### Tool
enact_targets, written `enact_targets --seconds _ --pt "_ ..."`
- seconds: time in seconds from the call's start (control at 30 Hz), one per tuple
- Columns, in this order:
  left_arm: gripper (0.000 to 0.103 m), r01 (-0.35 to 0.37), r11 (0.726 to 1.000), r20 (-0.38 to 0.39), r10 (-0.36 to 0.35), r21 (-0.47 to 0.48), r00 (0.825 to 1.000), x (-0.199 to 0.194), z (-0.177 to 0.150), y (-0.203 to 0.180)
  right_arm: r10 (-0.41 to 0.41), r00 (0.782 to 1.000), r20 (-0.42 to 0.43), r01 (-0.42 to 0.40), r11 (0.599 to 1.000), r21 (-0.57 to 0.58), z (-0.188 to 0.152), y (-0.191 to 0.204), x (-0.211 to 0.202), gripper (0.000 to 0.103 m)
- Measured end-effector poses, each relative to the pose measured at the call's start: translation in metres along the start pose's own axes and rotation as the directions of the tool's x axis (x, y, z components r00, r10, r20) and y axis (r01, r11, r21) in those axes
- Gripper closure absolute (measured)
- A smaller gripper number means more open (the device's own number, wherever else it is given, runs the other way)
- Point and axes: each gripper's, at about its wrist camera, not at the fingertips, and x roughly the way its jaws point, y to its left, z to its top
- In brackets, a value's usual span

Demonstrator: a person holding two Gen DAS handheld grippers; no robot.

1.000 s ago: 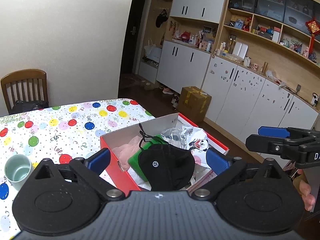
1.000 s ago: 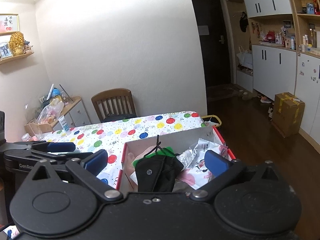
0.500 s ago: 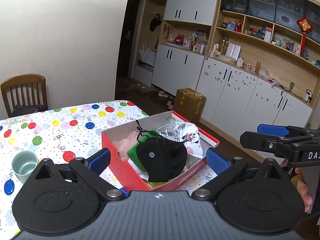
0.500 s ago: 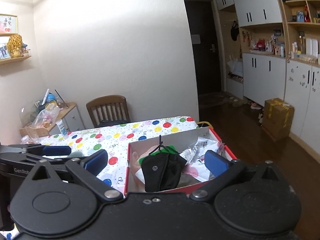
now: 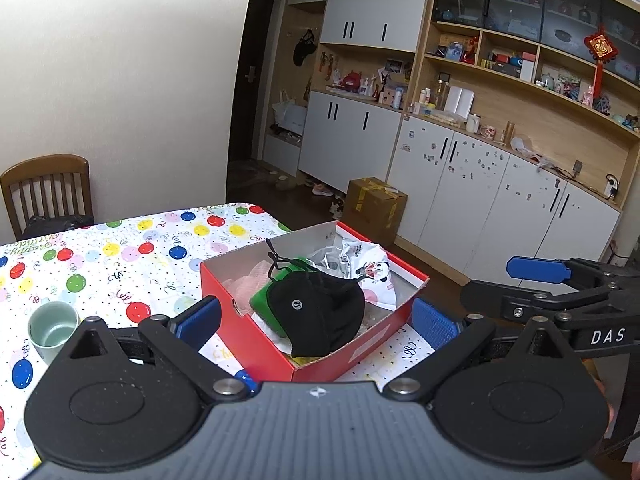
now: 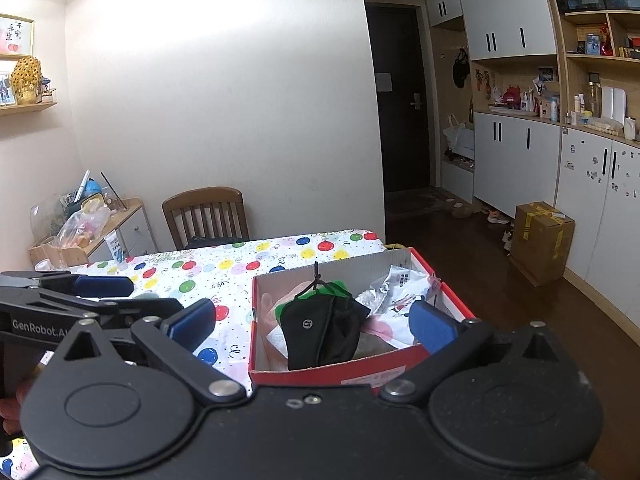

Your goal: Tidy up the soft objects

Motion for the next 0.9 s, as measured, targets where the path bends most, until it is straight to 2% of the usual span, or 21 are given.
enact_targets --seconds 0.9 --pt "0.001 0.005 1.000 0.005 -0.005 -0.004 1.000 -0.0056 -0.0018 -0.0015 -0.021 1.000 0.001 0.021 0.999 0.025 -0.0051 0.0034 -0.0019 0.000"
